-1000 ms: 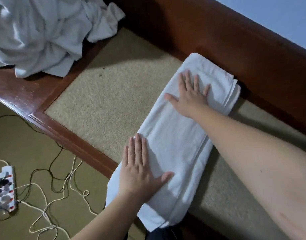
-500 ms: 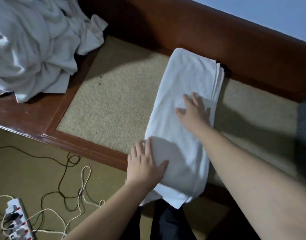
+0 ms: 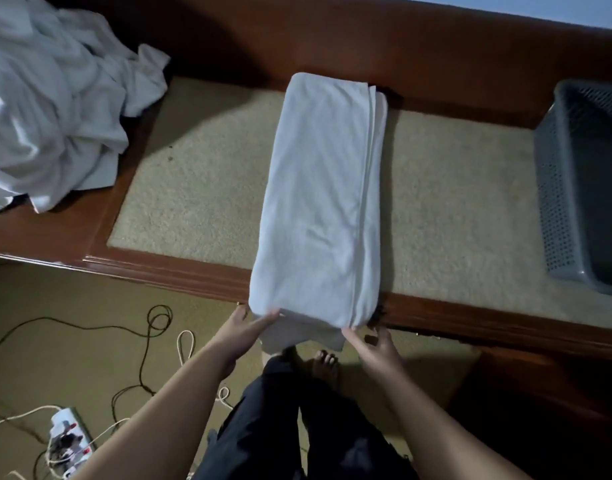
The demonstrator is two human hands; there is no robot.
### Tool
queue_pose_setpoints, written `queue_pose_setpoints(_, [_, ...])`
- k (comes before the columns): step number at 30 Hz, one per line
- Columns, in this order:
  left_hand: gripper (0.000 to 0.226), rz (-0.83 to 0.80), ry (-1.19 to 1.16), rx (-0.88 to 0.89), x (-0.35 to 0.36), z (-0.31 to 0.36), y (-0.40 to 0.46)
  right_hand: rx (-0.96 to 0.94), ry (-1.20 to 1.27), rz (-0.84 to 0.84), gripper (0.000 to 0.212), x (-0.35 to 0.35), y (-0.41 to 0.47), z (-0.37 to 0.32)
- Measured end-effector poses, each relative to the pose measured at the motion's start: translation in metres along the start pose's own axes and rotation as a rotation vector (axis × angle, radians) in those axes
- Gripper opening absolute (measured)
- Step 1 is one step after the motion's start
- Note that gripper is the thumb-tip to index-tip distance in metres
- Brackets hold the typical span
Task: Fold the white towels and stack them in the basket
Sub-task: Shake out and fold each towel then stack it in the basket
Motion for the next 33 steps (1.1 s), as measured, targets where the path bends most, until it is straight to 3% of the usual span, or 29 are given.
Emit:
queue_pose_setpoints(2, [0.074,-0.051,-0.026,0.033,-0.002,0.002,-0.004,-0.015,0.006,-0.122,0.060,0.001,0.005,-0.009])
queue_pose_setpoints(3, [0.063,-0.061,-0.036,0.053,-0.001,0.001,-0.004,-0.054,0.009,-0.139,0.056,0.002,0.006,-0.013])
queue_pose_setpoints(6, [0.066,-0.138,-0.181,0.073,0.001,-0.002,-0.009,-0.117,0.112,-0.112,0.040,0.000,0.001,-0.013])
queue_pose_setpoints(9, [0.048,-0.150,-0.304,0.030,0.001,-0.006,-0.021,-0.102,0.303,-0.067,0.016,-0.008,-0.012,-0.007])
queue_pose_setpoints(11, [0.052,-0.133,-0.307,-0.018,0.002,-0.010,-0.030,-0.052,0.376,-0.075,0.019,-0.009,-0.018,0.002])
queue_pose_setpoints(13, [0.065,-0.117,-0.315,-0.074,0.000,-0.014,-0.041,-0.001,0.449,-0.099,0.047,-0.011,-0.029,0.007])
queue_pose_setpoints(15, [0.063,-0.118,-0.331,-0.111,-0.006,-0.016,-0.051,0.041,0.508,-0.139,0.083,-0.015,-0.038,0.007])
queue_pose_setpoints(16, [0.062,-0.119,-0.330,-0.112,-0.010,-0.014,-0.057,0.030,0.526,-0.150,0.088,-0.017,-0.043,0.004])
queue_pose_setpoints(20, [0.054,-0.093,-0.232,-0.010,-0.028,0.002,-0.080,-0.109,0.523,-0.164,0.058,-0.039,-0.071,-0.012])
queue_pose_setpoints(24, [0.067,-0.074,-0.127,0.236,-0.047,0.035,-0.105,-0.124,0.583,-0.250,0.024,-0.063,-0.099,-0.037])
queue_pose_setpoints(26, [0.053,-0.075,-0.063,0.355,-0.056,0.058,-0.115,-0.141,0.570,-0.267,0.013,-0.071,-0.103,-0.052])
queue_pose_setpoints(29, [0.017,-0.138,0.032,0.450,-0.069,0.098,-0.124,-0.216,0.519,-0.253,0.013,-0.083,-0.100,-0.082])
queue_pose_setpoints(30, [0.020,-0.211,0.058,0.463,-0.075,0.112,-0.125,-0.233,0.506,-0.245,0.015,-0.088,-0.097,-0.092])
queue_pose_setpoints(33, [0.065,-0.499,0.201,0.495,-0.091,0.147,-0.119,-0.217,0.602,-0.314,0.038,-0.101,-0.090,-0.121])
Point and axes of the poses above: each hand's wrist, its own y-axis towards the middle knuckle, its own x-axis out of the palm, z = x × y, the point moved 3 cm from there along y, towards the middle knuckle, and after that the axes turned 13 degrees about z, right-handed, at the moved point
